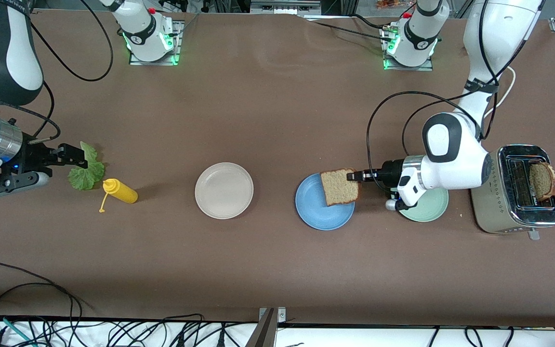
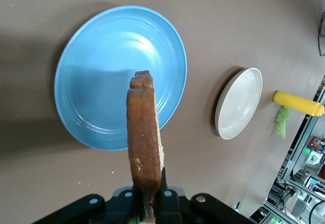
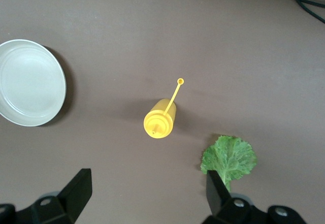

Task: Make sandwich in blue plate with both arms
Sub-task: 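Carry the bread to the blue plate while the right gripper reaches lettuce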

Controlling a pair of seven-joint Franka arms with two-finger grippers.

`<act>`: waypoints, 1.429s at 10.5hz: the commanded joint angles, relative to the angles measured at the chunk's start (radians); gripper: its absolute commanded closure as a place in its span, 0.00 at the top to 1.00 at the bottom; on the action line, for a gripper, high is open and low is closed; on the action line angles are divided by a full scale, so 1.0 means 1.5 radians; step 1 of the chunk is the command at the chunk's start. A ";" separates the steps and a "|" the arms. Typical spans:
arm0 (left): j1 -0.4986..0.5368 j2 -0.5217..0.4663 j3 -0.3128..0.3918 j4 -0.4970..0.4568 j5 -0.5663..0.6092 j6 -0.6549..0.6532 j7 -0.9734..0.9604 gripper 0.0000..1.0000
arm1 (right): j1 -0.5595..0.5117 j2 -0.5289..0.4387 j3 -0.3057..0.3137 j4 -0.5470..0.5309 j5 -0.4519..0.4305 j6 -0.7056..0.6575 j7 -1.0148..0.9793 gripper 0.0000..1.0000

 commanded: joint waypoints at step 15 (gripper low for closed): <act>-0.049 0.093 -0.002 0.056 -0.093 0.087 0.219 0.00 | -0.010 0.204 -0.080 -0.061 -0.149 0.053 0.019 1.00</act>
